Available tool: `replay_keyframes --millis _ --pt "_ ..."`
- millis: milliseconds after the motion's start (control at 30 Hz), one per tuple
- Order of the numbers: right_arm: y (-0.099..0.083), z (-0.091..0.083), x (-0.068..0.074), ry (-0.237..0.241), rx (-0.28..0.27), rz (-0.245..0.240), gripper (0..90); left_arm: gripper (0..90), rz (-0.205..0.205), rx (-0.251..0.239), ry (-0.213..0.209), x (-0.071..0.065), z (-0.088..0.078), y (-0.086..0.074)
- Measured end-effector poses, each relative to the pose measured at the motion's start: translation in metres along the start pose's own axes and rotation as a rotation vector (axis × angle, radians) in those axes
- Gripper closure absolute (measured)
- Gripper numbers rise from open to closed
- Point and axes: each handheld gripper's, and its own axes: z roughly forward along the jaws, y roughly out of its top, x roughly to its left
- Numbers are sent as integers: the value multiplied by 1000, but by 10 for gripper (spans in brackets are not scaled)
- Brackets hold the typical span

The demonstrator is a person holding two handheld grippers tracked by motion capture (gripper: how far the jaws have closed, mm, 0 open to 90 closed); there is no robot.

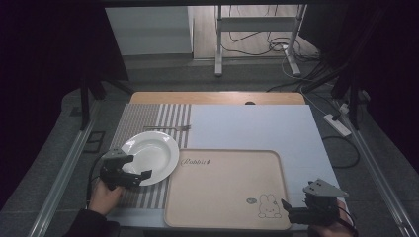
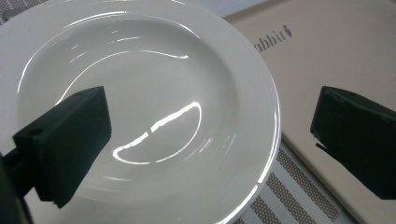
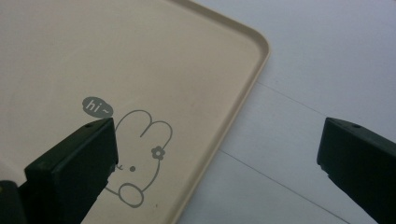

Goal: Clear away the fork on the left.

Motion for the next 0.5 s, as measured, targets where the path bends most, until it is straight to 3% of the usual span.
replay_keyframes --millis 500 --pt "0 0 0 2 1 0 0 0 33 62 21 15 35 34"
